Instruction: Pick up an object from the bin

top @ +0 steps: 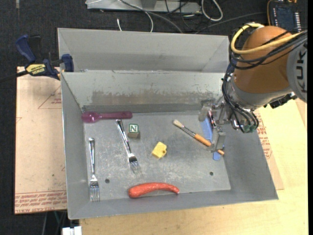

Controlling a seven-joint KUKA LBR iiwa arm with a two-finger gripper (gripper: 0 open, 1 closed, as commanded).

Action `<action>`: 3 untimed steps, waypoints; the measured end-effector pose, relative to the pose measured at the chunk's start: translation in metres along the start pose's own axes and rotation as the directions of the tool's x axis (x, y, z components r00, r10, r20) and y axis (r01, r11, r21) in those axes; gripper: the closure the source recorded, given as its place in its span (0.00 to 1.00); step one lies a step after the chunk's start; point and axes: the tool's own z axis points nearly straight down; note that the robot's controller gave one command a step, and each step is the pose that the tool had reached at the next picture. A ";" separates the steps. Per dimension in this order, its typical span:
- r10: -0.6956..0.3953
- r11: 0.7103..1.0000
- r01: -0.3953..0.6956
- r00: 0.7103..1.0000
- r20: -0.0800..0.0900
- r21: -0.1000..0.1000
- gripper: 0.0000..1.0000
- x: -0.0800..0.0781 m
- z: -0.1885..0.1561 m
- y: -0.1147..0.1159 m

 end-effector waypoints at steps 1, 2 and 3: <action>-0.002 1.000 0.002 1.000 0.008 0.001 0.00 -0.002 -0.004 0.000; 0.195 0.981 -0.195 0.981 0.010 -0.002 0.00 0.001 0.118 -0.063; 0.313 0.950 -0.313 0.950 0.018 -0.007 0.00 -0.013 0.155 -0.043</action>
Offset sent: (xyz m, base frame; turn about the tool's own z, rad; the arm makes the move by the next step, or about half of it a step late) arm -0.0053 -0.0818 -0.1547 0.2533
